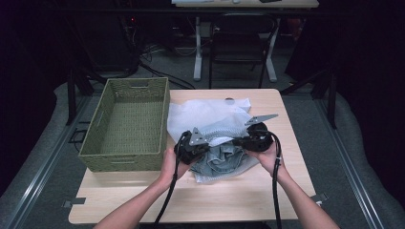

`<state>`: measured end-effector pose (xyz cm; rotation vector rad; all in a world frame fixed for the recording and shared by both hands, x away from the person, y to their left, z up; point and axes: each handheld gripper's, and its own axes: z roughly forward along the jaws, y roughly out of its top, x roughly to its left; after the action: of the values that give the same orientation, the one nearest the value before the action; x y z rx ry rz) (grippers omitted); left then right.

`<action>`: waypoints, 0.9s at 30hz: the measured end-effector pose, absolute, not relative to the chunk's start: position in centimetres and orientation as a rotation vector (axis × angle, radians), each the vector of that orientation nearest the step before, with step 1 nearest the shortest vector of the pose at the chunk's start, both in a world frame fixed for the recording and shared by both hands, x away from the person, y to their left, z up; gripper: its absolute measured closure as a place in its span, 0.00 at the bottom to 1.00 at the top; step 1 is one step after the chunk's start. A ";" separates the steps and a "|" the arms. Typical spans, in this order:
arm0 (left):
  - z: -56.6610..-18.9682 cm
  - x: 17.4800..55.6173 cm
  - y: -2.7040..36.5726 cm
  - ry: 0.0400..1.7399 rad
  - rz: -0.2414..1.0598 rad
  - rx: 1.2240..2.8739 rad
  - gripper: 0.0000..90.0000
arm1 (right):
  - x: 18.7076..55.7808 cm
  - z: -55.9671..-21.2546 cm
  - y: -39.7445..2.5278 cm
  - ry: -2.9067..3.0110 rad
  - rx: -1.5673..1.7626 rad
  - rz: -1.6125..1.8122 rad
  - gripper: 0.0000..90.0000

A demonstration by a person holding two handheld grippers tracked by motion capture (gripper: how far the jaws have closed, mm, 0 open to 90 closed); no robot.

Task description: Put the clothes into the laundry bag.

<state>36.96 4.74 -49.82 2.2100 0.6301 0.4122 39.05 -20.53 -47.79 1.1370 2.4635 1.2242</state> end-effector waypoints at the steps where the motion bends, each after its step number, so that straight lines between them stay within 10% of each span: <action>1: -49.7 37.0 4.8 0.626 0.394 2.217 0.97 | 39.0 -47.8 -20.5 2.464 1.141 1.223 0.96; 18: -48.9 37.1 4.9 0.619 0.331 2.219 0.97 | 32.8 -46.9 -19.1 2.463 1.064 1.160 0.23; 27: -48.7 37.0 4.9 0.615 0.317 2.212 0.97 | 32.1 -50.8 -14.5 2.519 0.968 1.069 0.12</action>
<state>36.98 4.91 -48.65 2.2120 0.6153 0.3165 32.12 -14.48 -50.84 0.9684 2.5187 1.0687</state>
